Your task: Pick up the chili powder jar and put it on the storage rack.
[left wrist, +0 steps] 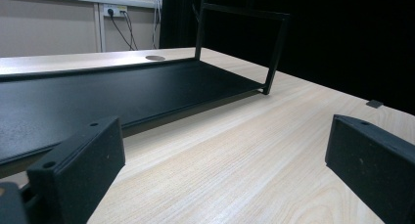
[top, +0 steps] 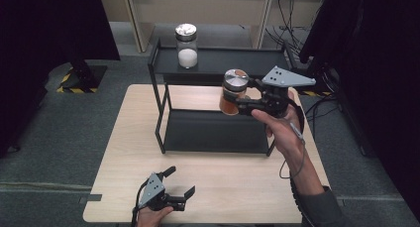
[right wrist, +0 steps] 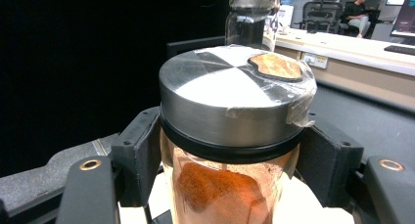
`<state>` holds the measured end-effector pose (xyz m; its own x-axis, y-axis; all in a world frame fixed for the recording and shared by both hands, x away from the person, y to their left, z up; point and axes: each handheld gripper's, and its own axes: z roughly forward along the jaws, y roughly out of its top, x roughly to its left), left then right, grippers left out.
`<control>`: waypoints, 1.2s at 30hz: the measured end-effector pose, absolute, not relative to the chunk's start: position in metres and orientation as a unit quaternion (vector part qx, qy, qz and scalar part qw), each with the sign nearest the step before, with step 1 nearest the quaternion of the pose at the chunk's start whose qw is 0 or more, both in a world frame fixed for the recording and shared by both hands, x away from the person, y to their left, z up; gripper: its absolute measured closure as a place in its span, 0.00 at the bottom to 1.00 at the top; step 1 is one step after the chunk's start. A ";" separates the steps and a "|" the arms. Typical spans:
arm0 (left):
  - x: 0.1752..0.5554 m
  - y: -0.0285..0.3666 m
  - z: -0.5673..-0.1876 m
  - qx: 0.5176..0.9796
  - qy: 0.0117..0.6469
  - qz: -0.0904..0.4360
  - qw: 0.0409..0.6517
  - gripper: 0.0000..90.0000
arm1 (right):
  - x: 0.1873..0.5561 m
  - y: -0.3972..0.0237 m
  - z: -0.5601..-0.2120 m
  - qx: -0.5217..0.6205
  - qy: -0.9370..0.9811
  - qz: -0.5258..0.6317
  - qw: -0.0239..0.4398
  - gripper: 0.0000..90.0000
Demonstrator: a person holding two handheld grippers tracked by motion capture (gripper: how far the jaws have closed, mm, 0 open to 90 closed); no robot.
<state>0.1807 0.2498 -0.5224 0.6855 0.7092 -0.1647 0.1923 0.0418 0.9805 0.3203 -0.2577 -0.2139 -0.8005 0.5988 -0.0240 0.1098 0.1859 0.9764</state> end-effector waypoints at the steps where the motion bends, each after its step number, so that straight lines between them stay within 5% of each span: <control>1: 0.181 0.250 -0.522 0.662 0.340 0.203 0.636 0.01 | 0.321 -0.257 -0.211 0.239 0.742 0.591 0.207 0.36; 36: 0.180 0.252 -0.522 0.661 0.340 0.201 0.638 0.01 | 0.377 -0.213 -0.154 0.303 0.731 0.550 0.267 0.36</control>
<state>0.1802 0.2515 -0.5222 0.6877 0.7061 -0.1689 0.1939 0.0456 0.9800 0.3772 -0.2125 -0.1542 -0.6744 0.7362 -0.0570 0.1499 0.2120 0.9657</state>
